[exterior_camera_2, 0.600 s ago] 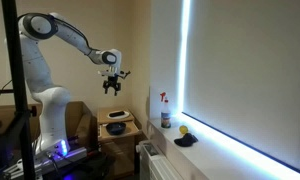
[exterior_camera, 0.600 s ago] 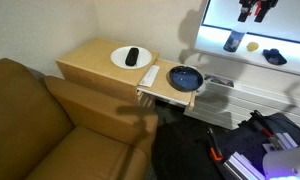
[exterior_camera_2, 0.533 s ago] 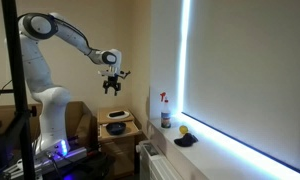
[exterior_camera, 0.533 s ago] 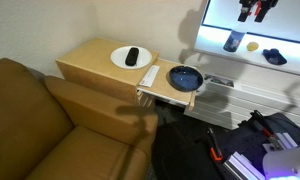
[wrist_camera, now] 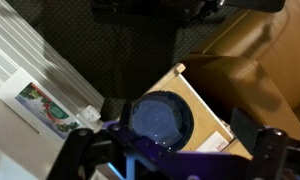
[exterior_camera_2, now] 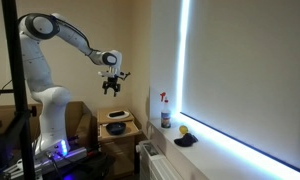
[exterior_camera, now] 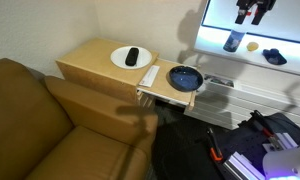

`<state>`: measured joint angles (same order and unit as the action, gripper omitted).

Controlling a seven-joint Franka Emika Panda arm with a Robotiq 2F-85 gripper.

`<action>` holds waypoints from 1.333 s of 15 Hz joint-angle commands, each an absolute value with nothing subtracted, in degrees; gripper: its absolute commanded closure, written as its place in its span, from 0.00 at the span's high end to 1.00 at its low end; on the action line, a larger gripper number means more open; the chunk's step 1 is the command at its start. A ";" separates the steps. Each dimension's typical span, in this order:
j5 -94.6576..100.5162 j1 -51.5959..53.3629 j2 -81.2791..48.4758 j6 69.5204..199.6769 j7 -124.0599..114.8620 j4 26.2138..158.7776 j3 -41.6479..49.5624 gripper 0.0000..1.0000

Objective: Place the eyeglass case on the armrest of the couch

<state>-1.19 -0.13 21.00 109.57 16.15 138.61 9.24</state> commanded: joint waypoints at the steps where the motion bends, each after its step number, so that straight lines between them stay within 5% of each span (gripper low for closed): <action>1: -7.14 2.55 7.54 108.97 21.33 133.20 8.28 1.00; 7: -8.77 3.40 -8.95 100.27 27.17 120.97 1.76 1.00; 12: -9.67 2.23 -7.10 105.02 24.55 124.93 0.55 1.00; 20: -3.59 6.93 -26.68 116.93 3.98 105.74 -3.27 1.00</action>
<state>-7.06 5.58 -19.11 116.10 10.23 114.92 -2.50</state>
